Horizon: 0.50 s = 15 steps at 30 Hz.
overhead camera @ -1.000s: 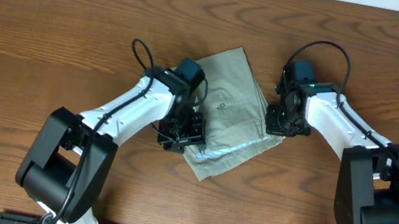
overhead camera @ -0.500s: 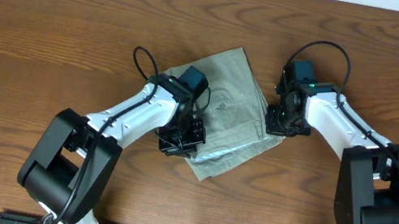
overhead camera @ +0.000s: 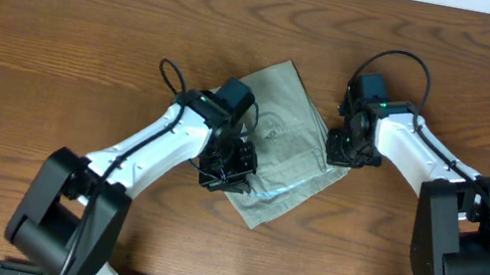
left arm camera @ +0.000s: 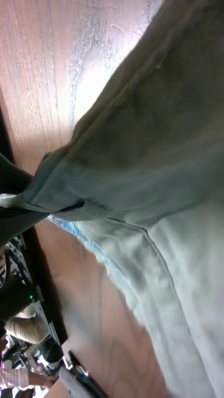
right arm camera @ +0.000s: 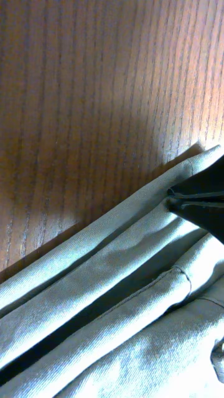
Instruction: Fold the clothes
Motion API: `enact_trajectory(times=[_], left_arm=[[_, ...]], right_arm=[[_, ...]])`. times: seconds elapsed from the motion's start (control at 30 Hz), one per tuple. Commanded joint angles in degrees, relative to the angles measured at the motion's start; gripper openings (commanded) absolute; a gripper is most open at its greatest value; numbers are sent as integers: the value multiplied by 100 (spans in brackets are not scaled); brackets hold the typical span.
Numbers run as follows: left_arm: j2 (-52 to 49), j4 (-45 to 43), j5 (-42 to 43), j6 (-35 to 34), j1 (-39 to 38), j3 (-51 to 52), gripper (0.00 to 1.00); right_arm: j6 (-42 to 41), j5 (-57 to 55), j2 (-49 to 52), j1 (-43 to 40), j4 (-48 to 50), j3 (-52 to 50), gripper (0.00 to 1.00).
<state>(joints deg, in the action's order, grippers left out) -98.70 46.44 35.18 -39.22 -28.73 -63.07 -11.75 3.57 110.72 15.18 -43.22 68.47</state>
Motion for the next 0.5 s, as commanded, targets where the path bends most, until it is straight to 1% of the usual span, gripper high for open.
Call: enact_trajectory(times=[0.0,0.1,0.2,0.33,0.43,0.47], left_arm=[[63,-33,-153,-46,-17,33,6],[63,-164,-179,-22,-17,33,7],[63,-313,-177,-9,-17,33,7],[63,-350,-177,-7,-17,33,7],[63,-382,-179,-4,-17,33,8],[63,-415,-179,-7,-17,33,8]], right_arm=[[-44,-160,118,-42,-243,-50,1],[-44,37,-90,-55,-647,343,1],[0,566,-396,-42,-990,664,4],[26,1294,-861,-9,-1443,717,7],[238,1617,-949,116,-1790,699,4],[341,1711,-944,184,-1829,656,2]])
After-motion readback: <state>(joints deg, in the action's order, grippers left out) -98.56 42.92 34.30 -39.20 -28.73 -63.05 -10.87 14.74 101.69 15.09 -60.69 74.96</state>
